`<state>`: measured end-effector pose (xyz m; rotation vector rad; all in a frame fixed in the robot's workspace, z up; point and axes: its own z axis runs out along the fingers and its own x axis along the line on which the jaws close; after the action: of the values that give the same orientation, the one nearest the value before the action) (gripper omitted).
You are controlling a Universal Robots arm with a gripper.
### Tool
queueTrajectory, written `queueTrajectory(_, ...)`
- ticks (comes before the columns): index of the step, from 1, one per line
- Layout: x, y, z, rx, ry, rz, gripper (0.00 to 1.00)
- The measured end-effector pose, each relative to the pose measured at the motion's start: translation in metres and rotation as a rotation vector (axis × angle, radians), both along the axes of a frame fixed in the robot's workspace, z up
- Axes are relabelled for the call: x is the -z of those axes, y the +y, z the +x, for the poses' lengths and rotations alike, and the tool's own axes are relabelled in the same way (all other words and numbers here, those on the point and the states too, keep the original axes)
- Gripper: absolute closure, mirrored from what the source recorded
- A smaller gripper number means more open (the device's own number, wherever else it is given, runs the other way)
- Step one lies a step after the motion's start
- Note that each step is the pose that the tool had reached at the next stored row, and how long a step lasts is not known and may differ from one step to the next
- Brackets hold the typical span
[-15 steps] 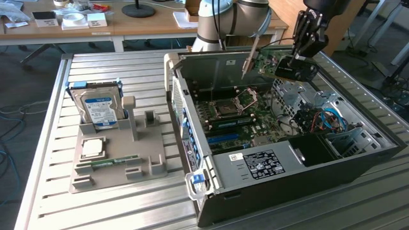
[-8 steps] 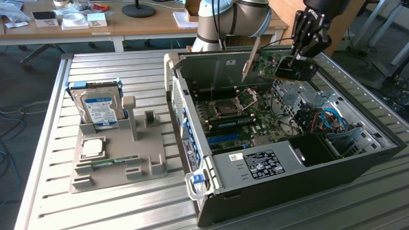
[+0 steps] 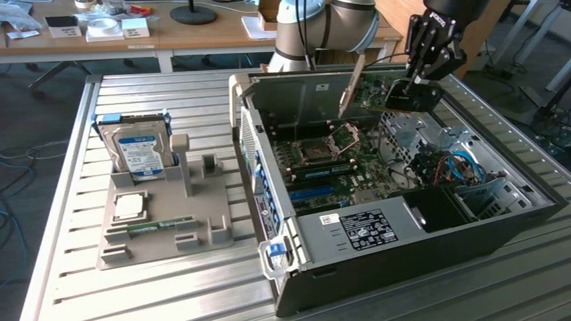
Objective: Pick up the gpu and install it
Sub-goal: 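Insert the gpu into the slot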
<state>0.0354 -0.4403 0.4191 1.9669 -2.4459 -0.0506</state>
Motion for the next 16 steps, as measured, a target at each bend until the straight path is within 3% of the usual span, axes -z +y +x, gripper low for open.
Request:
queueTrajectory(10, 0.0000, 0.0000, 0.0000, -0.003, -0.0001, -0.0001, 0.73)
queueTrajectory(16, 0.0001, 0.0000, 0.0000, -0.064, -0.0001, 0.0000, 0.73)
